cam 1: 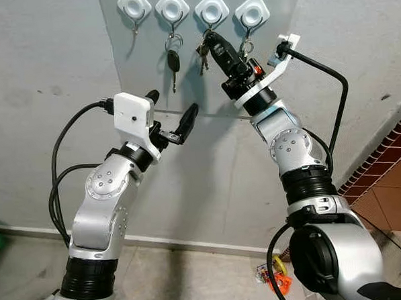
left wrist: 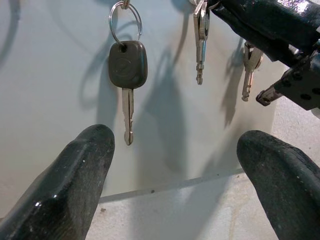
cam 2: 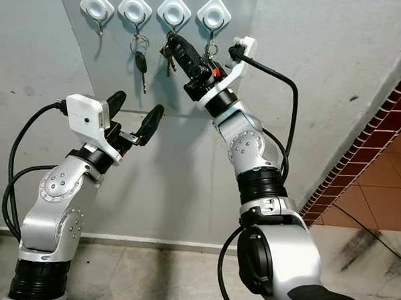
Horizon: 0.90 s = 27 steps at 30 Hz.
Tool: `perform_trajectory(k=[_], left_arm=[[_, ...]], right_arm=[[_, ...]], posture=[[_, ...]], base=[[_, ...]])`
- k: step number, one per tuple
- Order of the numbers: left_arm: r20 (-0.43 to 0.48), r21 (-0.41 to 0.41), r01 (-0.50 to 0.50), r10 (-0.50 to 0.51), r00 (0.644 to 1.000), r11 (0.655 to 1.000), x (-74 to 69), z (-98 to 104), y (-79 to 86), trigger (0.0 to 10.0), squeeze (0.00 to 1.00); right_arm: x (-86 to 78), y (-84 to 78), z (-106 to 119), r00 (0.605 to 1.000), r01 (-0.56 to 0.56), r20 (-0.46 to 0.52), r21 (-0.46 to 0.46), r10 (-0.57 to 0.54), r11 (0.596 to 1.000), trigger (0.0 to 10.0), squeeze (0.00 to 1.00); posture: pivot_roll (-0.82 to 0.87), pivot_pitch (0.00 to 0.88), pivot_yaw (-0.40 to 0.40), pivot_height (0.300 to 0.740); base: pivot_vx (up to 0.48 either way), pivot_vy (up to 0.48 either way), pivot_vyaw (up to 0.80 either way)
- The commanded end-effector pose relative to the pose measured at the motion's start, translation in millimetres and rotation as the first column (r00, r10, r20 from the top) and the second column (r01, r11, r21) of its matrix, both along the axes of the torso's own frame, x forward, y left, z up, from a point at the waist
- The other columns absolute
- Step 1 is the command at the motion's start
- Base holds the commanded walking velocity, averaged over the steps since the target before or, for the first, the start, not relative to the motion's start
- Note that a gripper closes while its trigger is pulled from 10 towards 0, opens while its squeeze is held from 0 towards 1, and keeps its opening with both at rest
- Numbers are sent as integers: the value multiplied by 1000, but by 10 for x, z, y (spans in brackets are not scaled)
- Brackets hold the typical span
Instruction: Hang keys on a hook
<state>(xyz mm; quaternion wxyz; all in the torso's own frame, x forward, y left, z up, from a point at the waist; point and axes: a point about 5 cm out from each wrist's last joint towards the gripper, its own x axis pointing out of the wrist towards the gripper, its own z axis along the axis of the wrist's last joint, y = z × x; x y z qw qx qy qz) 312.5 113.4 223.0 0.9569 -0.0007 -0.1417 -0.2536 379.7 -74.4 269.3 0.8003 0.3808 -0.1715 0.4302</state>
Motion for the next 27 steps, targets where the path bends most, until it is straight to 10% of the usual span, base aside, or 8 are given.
perform_trajectory(k=[1, 27], left_arm=[[26, 7, 24, -24, 999, 1000, -24, 69, -46, 10000, 0], [26, 7, 30, -30, 999, 1000, -22, 76, -57, 10000, 0]], right_arm=[[-28, -106, 101, 999, 15, 33, 66, -18, 998, 10000, 0], [-107, -209, -33, 998, -25, -51, 159, 34, 987, 10000, 0]], posture=[[66, 62, -28, 740], [66, 59, -21, 740]], base=[[0, 0, 0], [0, 0, 0]])
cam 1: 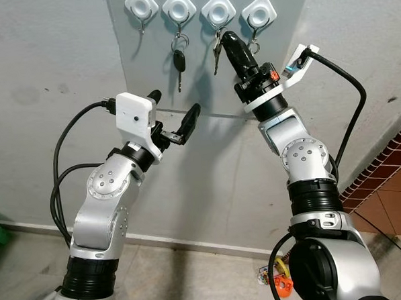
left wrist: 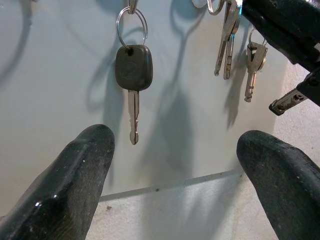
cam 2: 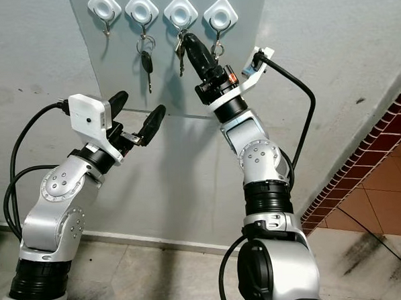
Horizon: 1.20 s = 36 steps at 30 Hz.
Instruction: Hang keys on a hook
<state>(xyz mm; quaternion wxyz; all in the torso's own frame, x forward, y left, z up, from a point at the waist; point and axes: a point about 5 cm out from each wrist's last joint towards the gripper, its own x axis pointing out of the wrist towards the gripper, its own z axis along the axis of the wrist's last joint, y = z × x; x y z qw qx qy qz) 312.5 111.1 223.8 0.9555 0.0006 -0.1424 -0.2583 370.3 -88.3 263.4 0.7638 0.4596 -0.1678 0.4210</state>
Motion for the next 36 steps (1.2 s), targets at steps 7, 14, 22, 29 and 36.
perform_trajectory(k=[7, 14, 22, 29, 36], left_arm=[[20, -1, 10, -10, 1000, 1000, -20, 67, -14, 10000, 0], [19, -3, 3, -3, 1000, 1000, -26, 65, -8, 10000, 0], [4, -2, -37, 37, 999, 999, -10, -3, 31, 10000, 0], [-38, -8, -112, 111, 993, 994, 10, -183, 109, 10000, 0], [-105, -17, -182, 180, 978, 983, 33, -463, 185, 10000, 0]], right_arm=[[0, -64, 12, 1000, 24, -2, 4, -24, 1000, 10000, 1000], [7, -72, -4, 999, 31, -13, 7, -31, 1000, 10000, 1000], [-13, -139, -113, 994, 103, -24, -47, -105, 994, 10000, 1000], [-115, -242, -415, 976, 210, -23, -192, -218, 959, 10000, 1000], [-272, -374, -805, 949, 279, -48, -332, -311, 901, 10000, 1000]], posture=[[69, 66, -22, 740], [69, 70, -23, 740], [63, 70, -23, 740], [52, 57, -20, 740], [33, 36, -12, 740]], base=[[0, 0, 0], [0, 0, 0], [0, 0, 0], [0, 0, 0], [0, 0, 0]])
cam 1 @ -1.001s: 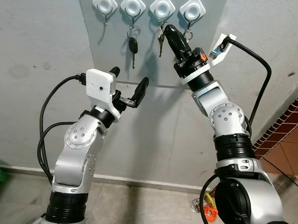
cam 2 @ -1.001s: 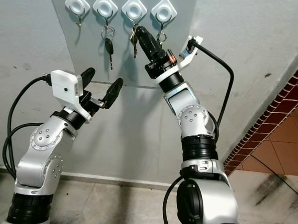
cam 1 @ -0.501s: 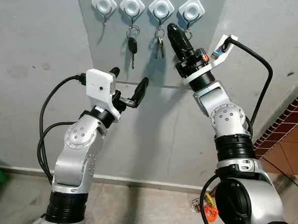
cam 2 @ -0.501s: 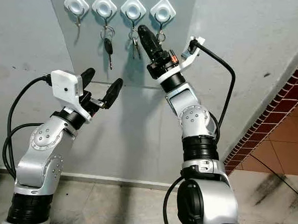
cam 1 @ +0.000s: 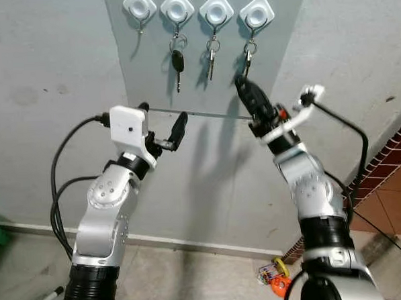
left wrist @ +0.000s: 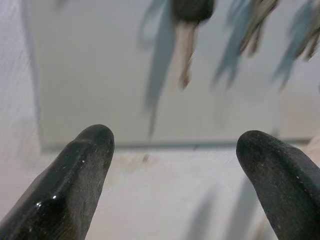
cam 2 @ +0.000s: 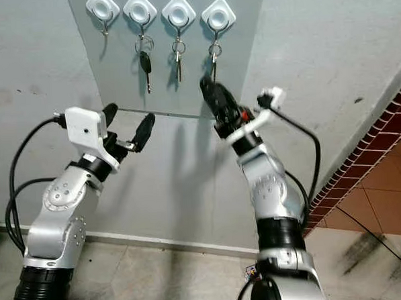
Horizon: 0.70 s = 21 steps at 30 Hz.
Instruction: Hang keys on a hook
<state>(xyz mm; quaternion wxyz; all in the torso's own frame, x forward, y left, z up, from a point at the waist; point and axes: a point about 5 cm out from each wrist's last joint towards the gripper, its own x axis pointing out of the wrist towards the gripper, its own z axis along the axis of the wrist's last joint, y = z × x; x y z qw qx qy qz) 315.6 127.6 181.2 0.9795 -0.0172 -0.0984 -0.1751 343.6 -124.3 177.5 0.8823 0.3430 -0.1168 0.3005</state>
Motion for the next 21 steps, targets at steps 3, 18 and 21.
perform_trajectory(k=[3, 18, 21], left_arm=[[-51, 17, -45, 46, 998, 999, 2, -247, 55, 10000, 0], [-442, 211, -225, 298, 846, 951, -251, -1659, 452, 10000, 0], [-526, 214, -194, 280, 803, 957, -381, -1862, 471, 10000, 0]], right_arm=[[-106, -105, -251, 996, 82, -25, -146, -86, 986, 10000, 1000], [-856, -688, -1843, 749, 235, -405, -577, -524, 782, 10000, 561], [-1030, -723, -2041, 698, 184, -454, -633, -553, 752, 10000, 0]], posture=[[25, 23, -7, 740], [-25, 0, 34, 740], [-30, 0, 38, 740]], base=[[0, 0, 0], [0, 0, 0], [0, 0, 0]])
